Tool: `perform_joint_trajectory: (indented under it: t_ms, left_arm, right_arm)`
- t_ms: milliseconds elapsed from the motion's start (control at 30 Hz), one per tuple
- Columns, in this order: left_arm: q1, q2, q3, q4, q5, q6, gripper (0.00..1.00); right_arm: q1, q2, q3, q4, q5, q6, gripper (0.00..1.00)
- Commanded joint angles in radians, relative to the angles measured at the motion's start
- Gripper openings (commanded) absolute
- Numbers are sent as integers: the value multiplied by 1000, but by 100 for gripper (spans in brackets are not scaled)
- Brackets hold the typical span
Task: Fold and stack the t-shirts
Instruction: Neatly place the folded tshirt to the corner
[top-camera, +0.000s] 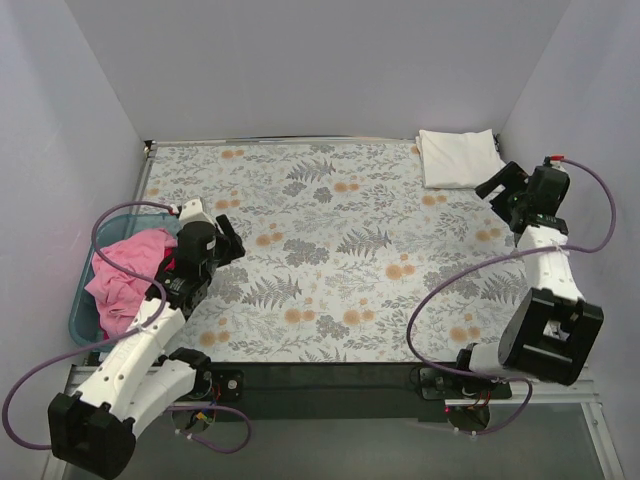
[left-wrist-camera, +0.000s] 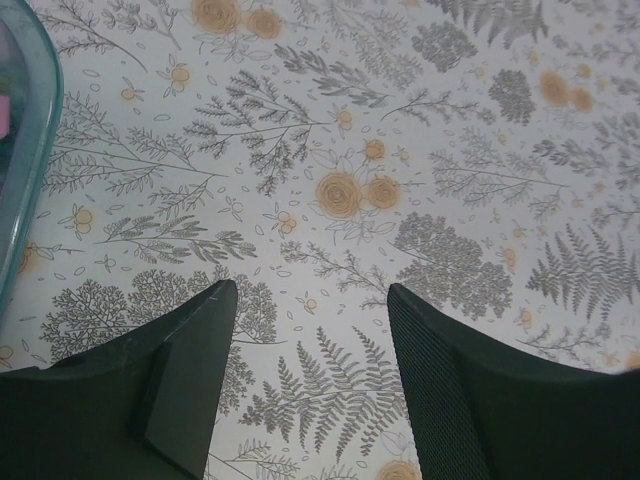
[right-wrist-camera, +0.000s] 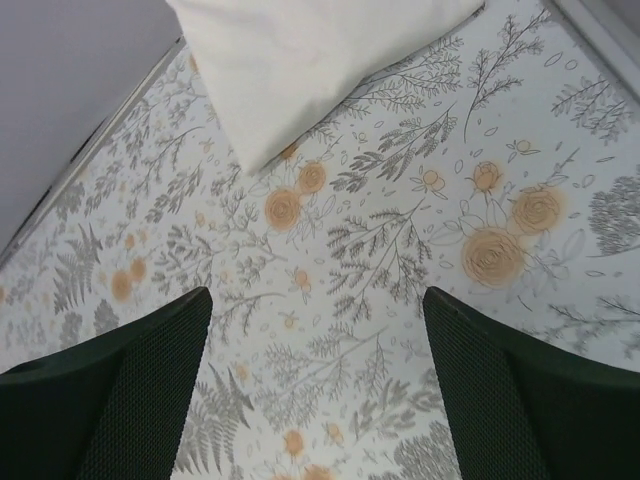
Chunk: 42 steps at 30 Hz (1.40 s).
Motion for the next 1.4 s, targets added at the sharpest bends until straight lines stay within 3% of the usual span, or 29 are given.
perform_joint_trajectory:
  t_ms: [0,200,367,567,800,1000,1367]
  left_arm:
    - [0,-93,46,-42,28,-1,58]
    - [0,-221,163,-201,8,-68,63]
    - [0,-293,218,-302,7,-88,66]
    - [0,-431,224,-379,-56,-82,77]
    - [0,-566,194,-329,-7,-19,93]
    - [0,-663,152,-291,16,-11,96]
    - [0,-888,-10,-183,27,-11,98]
  right_arm:
    - [-3,-193,-6,-222,-10,-187,78]
    - [-3,-518,21,-452,-55,-261,87]
    - [134,-709,38,-547,71,-292,92]
    - [267,-792,60,-616,280,-345,95]
    - [349,-897,32,-623,428,-393,98]
    - [404,-1043,-43,-583,527,-431,98]
    - [424,-1224,-186,-414,504,-511,98]
